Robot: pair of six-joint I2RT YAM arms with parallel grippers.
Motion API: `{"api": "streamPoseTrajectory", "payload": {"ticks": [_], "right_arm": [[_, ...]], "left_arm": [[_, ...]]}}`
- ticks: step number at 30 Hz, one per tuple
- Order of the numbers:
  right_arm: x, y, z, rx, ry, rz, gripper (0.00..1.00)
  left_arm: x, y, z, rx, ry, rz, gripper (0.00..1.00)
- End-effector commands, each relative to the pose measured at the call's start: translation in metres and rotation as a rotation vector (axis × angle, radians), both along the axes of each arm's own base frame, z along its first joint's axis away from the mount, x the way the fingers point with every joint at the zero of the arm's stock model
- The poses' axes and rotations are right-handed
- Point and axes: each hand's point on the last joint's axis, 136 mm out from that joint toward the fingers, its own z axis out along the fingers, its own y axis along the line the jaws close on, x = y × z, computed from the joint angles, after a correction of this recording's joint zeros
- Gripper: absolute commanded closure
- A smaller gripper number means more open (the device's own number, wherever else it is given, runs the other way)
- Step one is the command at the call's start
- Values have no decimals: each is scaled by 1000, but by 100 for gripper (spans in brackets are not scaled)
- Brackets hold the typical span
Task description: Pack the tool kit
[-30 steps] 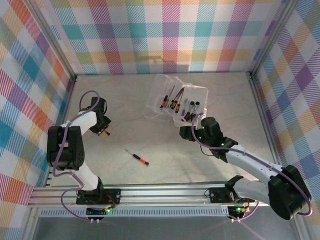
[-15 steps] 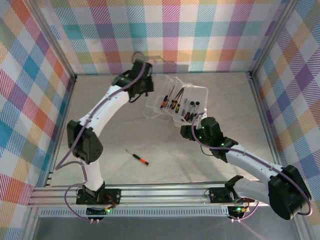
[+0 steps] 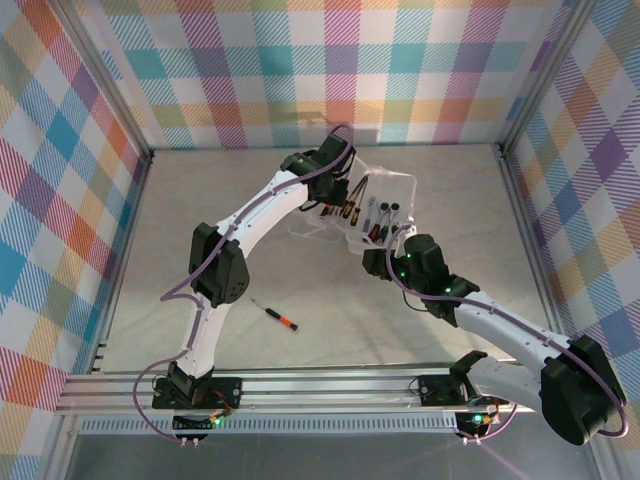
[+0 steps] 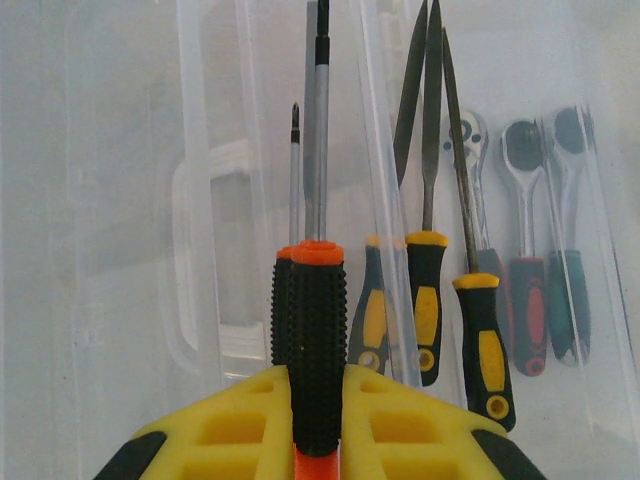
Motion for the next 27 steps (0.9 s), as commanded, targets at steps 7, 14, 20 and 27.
{"api": "streamPoseTrajectory", "payload": {"ticks": [7, 14, 20, 27], "right_arm": [[2, 0, 8, -7, -31, 3, 43], [1, 0, 8, -9, -32, 0, 43], [0, -1, 11, -3, -42, 1, 43], [0, -4, 14, -8, -56, -8, 43]], "left_arm": [[-4, -7, -5, -25, 42, -13, 84], [-6, -14, -16, -56, 82, -4, 83], [-6, -15, -16, -66, 86, 1, 76], [-14, -13, 37, -112, 39, -27, 67]]}}
